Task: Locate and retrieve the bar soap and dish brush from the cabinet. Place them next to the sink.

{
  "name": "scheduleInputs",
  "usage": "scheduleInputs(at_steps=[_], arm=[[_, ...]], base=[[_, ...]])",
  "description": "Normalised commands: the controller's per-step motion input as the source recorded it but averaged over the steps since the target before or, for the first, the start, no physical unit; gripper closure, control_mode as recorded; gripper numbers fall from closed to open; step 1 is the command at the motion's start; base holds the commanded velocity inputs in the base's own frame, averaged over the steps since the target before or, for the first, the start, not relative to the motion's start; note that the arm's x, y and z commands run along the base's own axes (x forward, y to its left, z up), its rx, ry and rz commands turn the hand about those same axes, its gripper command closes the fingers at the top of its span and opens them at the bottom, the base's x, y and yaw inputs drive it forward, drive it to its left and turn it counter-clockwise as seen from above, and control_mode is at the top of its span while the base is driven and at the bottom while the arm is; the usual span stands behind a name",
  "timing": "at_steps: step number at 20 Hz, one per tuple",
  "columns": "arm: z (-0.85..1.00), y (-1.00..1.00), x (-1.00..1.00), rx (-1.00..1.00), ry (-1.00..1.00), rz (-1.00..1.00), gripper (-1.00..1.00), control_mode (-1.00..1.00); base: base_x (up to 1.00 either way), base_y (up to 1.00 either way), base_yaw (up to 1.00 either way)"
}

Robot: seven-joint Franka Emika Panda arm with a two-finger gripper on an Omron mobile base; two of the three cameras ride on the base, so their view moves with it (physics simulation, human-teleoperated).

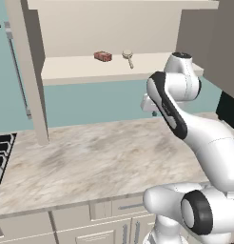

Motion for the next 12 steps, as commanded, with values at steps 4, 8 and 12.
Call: scheduleInputs(at_steps=[4, 8, 12], arm=[[0.00, 0.12, -0.13, 0.00, -0.06, -0.04, -1.00, -1.00], [0.21, 0.23, -0.36, 0.00, -0.23, -0.02, -1.00, -1.00], [0.40, 0.24, -0.45, 0.01, -0.36, -0.07, -1.00, -1.00]], base=[[0.00, 0.00, 0.00], [0.00, 0.00, 0.00], [0.00, 0.00, 0.00]])
